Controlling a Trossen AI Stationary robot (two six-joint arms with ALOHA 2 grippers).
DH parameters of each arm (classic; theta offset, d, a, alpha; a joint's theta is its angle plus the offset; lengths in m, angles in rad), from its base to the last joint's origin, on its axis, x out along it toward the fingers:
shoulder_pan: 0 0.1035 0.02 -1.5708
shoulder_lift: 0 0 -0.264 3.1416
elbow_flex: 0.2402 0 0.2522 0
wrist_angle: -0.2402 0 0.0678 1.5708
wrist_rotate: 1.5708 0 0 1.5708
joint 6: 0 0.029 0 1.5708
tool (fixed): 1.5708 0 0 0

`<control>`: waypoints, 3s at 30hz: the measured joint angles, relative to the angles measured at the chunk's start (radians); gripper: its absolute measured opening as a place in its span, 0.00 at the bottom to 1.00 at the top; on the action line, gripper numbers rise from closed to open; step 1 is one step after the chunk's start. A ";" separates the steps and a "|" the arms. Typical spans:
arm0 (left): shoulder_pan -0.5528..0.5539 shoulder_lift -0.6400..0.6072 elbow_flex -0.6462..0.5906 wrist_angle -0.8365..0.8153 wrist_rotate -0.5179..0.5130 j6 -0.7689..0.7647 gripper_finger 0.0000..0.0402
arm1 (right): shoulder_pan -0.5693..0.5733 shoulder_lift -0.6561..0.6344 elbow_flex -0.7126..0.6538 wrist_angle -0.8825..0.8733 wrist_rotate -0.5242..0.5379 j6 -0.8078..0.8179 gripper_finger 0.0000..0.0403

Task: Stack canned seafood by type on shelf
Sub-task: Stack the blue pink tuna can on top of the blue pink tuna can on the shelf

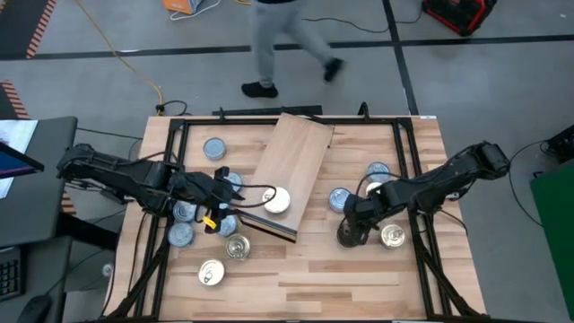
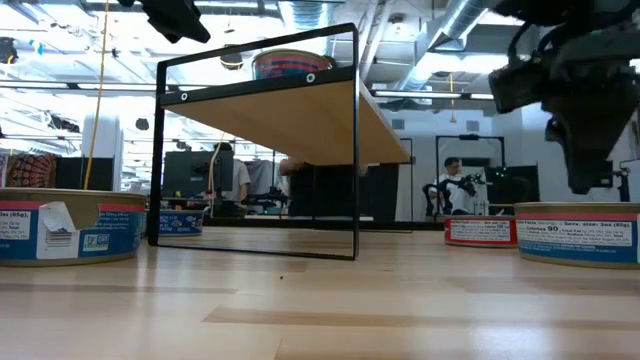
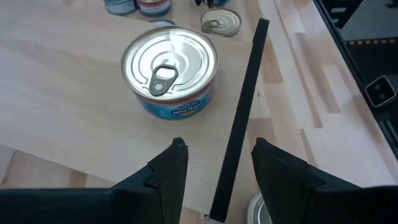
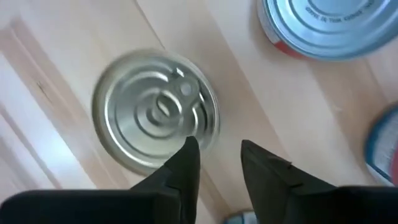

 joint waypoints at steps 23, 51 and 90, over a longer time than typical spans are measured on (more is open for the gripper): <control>-0.020 -0.068 0.011 0.014 -0.021 0.013 0.43 | -0.102 0.045 -0.135 -0.022 -0.055 -0.004 0.04; -0.020 -0.067 0.010 0.013 -0.068 0.002 0.43 | 0.118 -0.002 0.234 -0.335 0.112 -0.056 0.65; -0.074 -0.066 -0.044 0.117 -0.235 0.037 0.59 | 0.177 0.234 0.254 -0.434 0.061 -0.238 0.82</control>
